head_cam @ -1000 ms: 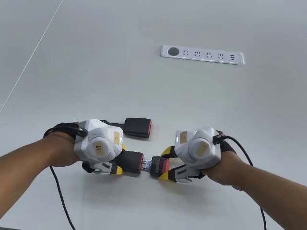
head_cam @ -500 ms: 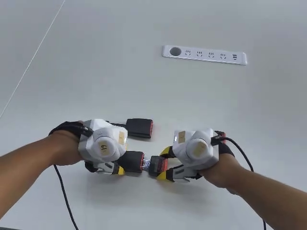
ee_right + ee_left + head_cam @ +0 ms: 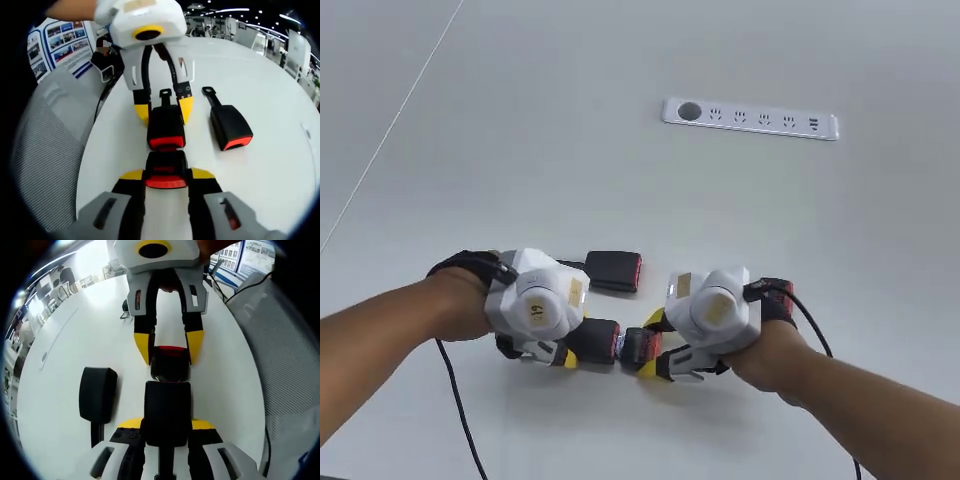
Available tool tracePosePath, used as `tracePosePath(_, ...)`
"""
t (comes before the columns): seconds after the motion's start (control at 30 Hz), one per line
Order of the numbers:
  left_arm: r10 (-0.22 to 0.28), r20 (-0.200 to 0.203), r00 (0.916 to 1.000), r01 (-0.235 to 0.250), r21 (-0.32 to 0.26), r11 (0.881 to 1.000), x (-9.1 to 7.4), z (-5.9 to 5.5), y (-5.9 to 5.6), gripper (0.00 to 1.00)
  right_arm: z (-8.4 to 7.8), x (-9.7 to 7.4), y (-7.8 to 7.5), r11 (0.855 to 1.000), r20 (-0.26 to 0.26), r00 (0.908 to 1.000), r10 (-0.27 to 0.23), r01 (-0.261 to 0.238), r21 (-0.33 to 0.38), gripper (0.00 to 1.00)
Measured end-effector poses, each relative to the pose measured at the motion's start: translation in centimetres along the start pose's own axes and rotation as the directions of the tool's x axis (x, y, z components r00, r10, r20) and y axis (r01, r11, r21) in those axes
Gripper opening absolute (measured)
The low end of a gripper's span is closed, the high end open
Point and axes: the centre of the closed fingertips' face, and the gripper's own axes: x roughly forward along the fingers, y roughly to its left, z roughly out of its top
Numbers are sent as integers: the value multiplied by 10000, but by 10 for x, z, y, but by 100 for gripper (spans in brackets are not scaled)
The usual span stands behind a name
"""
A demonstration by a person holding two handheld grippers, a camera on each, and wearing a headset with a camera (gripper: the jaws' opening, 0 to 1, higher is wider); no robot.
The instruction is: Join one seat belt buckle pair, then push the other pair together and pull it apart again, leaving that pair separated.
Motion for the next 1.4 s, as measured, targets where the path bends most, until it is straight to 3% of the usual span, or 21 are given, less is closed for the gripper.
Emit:
tracePosePath(0.43, -119, 236, 9997, 108, 481, 9988, 0, 3, -2, 33, -4, -2, 1, 9997, 74, 9999, -145, 147, -176, 32)
tracePosePath(0.7, -389, 176, 9991, 376, 700, 9968, 0, 3, -2, 33, -6, -3, 1, 9990, 227, 9993, -299, 306, -327, 31)
tracePosePath(0.93, -395, 577, 9975, 354, 707, 9969, -2, 2, -3, 33, -6, -4, 2, 9977, 379, 9976, -581, 593, -316, 31)
tracePosePath(1.03, -433, 1064, 9934, 376, 542, 9978, -3, 1, -4, 33, -6, -4, 1, 9971, 586, 9960, -676, 694, -299, 31)
tracePosePath(1.4, -479, 1449, 9883, 381, 694, 9969, -4, 0, -4, 32, -7, -6, 1, 9943, 951, 9906, -985, 1018, -308, 31)
